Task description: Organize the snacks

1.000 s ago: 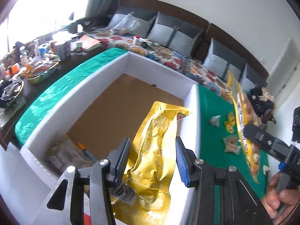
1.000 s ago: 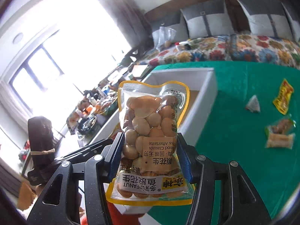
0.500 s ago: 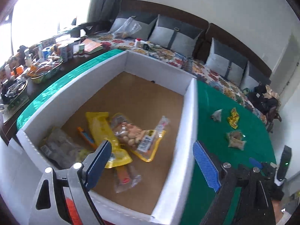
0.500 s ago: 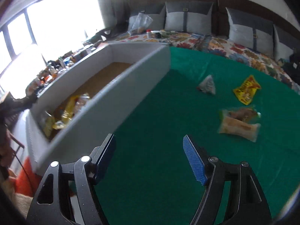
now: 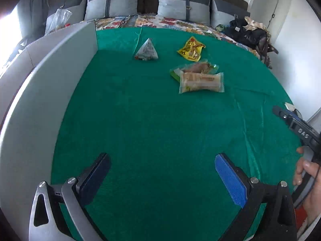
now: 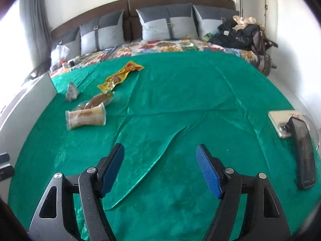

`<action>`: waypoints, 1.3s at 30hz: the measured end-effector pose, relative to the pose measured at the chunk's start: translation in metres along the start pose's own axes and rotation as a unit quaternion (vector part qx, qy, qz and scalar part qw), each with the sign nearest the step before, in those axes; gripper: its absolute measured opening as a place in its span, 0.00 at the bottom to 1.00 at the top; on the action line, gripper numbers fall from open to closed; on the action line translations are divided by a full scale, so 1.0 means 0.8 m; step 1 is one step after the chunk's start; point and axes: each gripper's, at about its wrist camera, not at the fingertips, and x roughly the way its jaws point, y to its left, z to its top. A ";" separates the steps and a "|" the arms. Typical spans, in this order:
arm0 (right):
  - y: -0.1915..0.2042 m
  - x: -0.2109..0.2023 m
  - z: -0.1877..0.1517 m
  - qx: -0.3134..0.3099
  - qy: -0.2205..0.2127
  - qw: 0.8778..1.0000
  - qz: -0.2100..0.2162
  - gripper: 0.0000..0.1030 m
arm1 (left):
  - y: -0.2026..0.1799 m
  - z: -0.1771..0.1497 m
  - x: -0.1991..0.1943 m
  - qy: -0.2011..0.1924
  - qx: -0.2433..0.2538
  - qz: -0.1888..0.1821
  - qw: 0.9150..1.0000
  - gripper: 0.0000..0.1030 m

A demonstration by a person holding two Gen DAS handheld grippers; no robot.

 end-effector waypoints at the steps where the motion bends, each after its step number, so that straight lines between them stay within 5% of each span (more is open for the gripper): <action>1: 0.002 0.007 0.003 0.003 0.007 1.000 0.004 0.75 | -0.001 0.002 0.012 0.004 -0.004 0.004 1.000 0.99; 11: 0.005 0.027 -0.002 -0.013 0.047 0.999 0.006 0.75 | 0.010 0.017 0.067 -0.016 0.010 0.070 0.997 1.00; 29: 0.016 0.055 -0.018 -0.043 0.077 0.996 -0.019 0.75 | 0.014 0.013 0.071 -0.033 0.004 0.071 0.997 1.00; 39: 0.015 0.059 -0.017 -0.042 0.077 0.996 -0.013 0.86 | 0.014 0.013 0.071 -0.033 0.004 0.071 0.997 1.00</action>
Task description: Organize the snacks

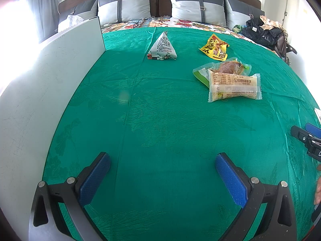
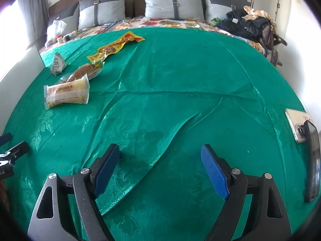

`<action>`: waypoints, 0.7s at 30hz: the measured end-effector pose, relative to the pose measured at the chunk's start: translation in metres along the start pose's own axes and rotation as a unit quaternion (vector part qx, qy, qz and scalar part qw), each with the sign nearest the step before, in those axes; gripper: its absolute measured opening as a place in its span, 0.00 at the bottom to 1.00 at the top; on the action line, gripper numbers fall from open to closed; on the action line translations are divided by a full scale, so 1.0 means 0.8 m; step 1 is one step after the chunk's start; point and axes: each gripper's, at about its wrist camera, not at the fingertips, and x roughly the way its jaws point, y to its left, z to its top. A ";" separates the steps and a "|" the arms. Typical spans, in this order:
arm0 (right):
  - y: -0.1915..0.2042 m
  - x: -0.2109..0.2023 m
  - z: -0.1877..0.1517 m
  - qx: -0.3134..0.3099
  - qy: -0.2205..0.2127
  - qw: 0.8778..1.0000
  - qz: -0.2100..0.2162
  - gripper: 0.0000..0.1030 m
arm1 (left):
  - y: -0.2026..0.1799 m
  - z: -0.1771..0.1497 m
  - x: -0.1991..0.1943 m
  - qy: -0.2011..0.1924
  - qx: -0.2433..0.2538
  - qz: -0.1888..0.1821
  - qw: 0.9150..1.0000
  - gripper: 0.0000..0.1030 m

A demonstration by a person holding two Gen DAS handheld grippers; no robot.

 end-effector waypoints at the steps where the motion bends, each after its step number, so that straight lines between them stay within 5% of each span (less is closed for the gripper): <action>1: 0.001 0.001 0.000 -0.002 0.001 1.000 0.001 0.88 | 0.000 0.000 0.000 0.000 0.000 0.000 1.000 1.00; 21: 0.004 0.003 0.001 -0.005 0.004 1.000 0.006 0.92 | 0.000 0.000 0.000 0.000 0.000 0.000 1.000 1.00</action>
